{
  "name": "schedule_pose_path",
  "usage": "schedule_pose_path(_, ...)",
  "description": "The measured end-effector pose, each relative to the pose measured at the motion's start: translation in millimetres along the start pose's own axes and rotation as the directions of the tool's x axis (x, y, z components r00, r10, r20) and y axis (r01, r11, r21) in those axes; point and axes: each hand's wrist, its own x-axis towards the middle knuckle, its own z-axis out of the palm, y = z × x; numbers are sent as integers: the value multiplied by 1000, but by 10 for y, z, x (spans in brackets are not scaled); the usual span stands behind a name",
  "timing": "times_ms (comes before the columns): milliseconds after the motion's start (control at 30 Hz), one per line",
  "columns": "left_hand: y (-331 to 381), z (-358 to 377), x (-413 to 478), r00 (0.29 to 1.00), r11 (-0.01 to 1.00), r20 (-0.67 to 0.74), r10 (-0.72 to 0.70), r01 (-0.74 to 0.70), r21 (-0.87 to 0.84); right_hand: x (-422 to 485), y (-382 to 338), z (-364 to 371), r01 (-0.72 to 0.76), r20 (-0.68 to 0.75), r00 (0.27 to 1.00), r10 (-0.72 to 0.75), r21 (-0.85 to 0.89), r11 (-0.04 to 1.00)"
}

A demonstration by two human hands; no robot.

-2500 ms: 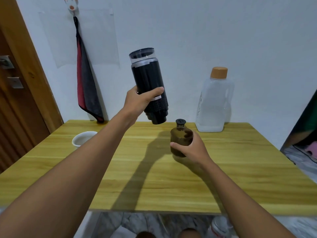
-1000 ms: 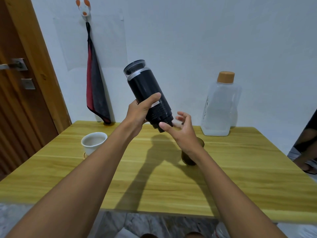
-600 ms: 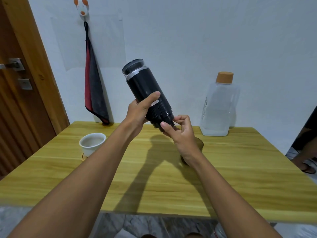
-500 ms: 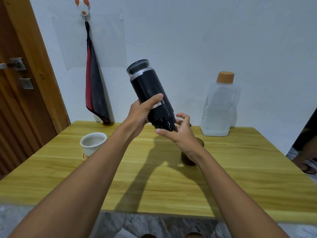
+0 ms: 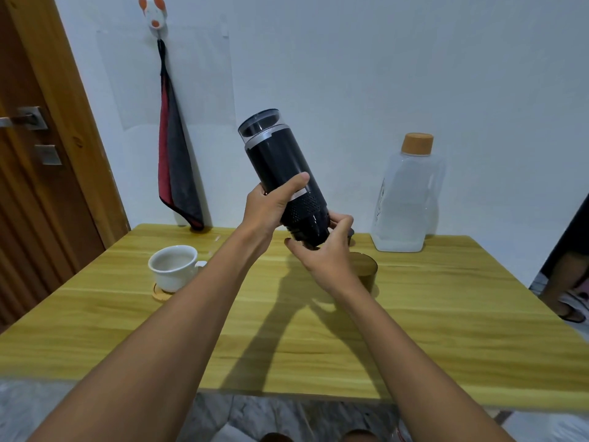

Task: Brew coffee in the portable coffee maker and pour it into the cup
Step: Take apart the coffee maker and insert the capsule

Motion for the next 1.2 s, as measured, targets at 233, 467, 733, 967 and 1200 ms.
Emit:
schedule_pose_path(233, 7, -32, -3, 999, 1000, -37, -4, 4, -1, 78, -47, -49, -18, -42, 999, 15, -60, 998)
schedule_pose_path(467, 48, 66, -15, 992, 998, -123, -33, 26, -55, -27, 9, 135, 82, -246, 961, -127, -183, 980)
schedule_pose_path(733, 26, -228, 137, 991, 999, -133, 16, -21, -35, -68, 32, -296, -70, -89, 994, 62, -92, 993)
schedule_pose_path(967, -615, -476, 161, 997, 973, -9, -83, 83, 214, -26, 63, -583, -88, -47, 995, 85, -86, 992)
schedule_pose_path(1200, -1152, -559, 95, 974, 920, 23, -224, 203, 335, 27, 130, -617, -110, -43, 993, 105, -112, 988)
